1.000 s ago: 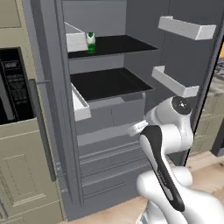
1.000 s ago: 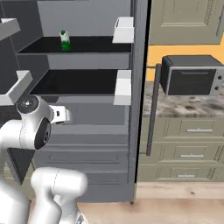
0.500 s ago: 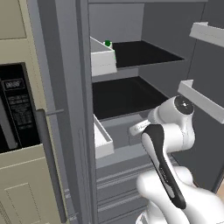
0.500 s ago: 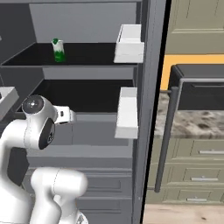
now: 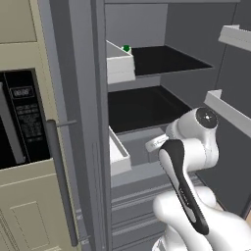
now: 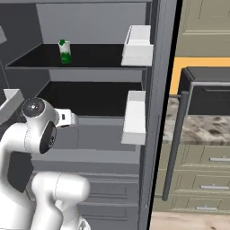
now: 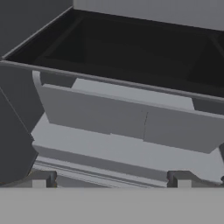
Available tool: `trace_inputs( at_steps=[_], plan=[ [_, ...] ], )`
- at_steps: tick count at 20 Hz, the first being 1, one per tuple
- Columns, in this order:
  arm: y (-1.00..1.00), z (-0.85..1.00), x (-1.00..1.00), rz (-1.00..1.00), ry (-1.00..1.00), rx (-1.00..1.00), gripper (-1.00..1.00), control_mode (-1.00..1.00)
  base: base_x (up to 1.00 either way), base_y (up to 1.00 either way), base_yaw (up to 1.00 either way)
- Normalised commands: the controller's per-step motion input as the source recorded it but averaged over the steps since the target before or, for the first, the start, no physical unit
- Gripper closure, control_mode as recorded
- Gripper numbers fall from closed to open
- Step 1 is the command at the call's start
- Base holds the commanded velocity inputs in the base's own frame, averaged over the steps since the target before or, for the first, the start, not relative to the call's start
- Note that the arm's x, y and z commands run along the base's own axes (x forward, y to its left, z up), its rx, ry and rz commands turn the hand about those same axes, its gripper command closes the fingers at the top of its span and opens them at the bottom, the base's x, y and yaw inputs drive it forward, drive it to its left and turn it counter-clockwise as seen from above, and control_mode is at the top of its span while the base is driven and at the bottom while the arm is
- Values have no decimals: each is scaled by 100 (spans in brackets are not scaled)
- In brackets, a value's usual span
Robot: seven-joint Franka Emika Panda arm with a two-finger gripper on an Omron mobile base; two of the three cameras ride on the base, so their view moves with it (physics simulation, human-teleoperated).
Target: Take a sugar cube from the saucer and place it inside the coffee. Then, grab milk from the fridge and place it next to the coffee on the counter to sweeten the coffee.
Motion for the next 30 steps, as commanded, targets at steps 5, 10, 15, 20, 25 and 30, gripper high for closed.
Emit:
trace_inputs(
  at_steps=[5,10,15,20,25,30],
  plan=[
    [0,3,1,-2,1,0,-100,-100,19,6,-2],
    [12,91,0,-26,0,0,-100,-100,0,0,0],
    [17,100,15,-23,0,0,-100,-100,0,0,0],
    [1,98,50,-11,0,3,-100,-100,0,0,0],
    [-3,41,35,10,-4,8,-100,-100,0,0,0],
    [6,36,9,12,-20,0,-100,-100,0,0,0]
  ],
)
